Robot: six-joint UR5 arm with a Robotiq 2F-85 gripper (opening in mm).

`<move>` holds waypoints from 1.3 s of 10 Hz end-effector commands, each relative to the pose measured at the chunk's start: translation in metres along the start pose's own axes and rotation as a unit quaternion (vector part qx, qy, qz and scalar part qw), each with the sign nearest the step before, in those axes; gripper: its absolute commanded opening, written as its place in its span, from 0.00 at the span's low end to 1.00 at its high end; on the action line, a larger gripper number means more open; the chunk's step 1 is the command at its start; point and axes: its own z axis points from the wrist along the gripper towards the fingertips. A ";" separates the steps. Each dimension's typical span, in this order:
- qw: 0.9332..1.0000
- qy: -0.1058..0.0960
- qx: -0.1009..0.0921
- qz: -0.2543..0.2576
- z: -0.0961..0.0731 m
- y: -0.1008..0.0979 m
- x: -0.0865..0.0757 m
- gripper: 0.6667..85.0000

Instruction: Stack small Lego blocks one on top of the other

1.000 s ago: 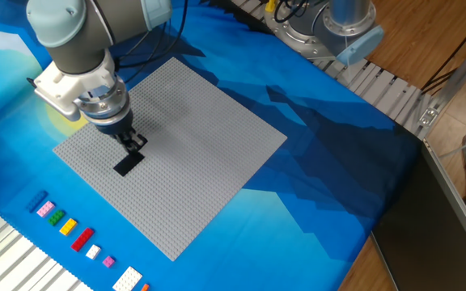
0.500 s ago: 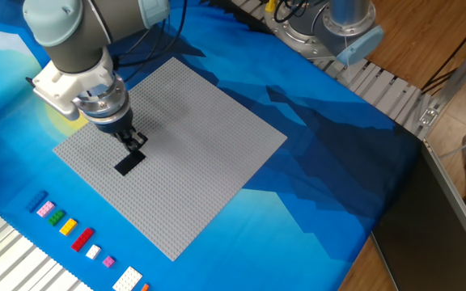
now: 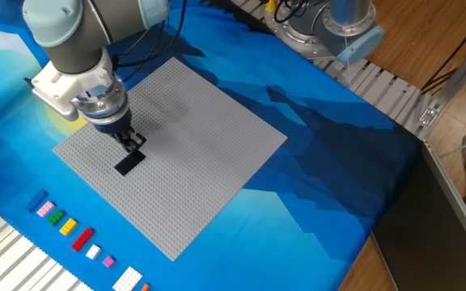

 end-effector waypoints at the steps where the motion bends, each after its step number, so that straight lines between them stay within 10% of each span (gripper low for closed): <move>1: 1.000 -0.007 0.006 0.002 -0.002 -0.004 -0.013 0.00; 13: 0.999 -0.028 0.000 0.014 0.002 0.002 -0.039 0.00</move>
